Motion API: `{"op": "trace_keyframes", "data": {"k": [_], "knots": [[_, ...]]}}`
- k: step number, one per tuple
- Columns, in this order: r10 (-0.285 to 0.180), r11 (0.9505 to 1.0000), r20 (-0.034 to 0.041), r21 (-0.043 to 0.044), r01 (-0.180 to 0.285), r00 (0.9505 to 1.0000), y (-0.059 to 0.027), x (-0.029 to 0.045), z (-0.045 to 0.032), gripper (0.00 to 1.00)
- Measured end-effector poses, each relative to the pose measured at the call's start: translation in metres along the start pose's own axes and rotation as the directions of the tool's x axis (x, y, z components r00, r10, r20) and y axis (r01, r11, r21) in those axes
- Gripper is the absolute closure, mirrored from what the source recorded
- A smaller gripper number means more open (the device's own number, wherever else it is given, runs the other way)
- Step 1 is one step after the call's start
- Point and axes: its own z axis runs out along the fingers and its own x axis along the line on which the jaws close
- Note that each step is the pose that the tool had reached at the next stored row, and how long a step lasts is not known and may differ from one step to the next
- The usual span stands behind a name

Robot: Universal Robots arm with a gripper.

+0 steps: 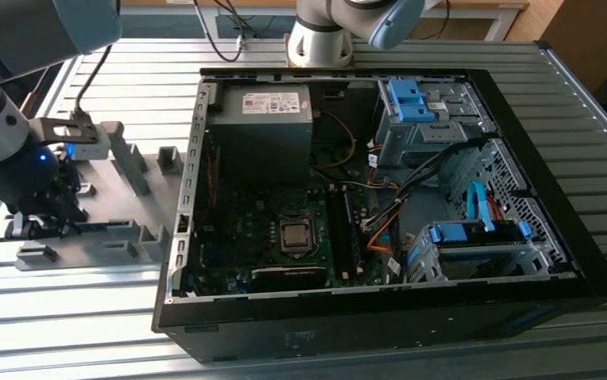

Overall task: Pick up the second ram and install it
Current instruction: 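Pick up the second ram and move it above second insertion slot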

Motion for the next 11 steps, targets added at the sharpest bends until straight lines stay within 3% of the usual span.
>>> {"op": "trace_keyframes", "data": {"k": [11], "knots": [[0.000,1.0000,0.0001,0.0001,0.000,1.0000,0.0005,-0.0005,0.0032,0.71]]}}
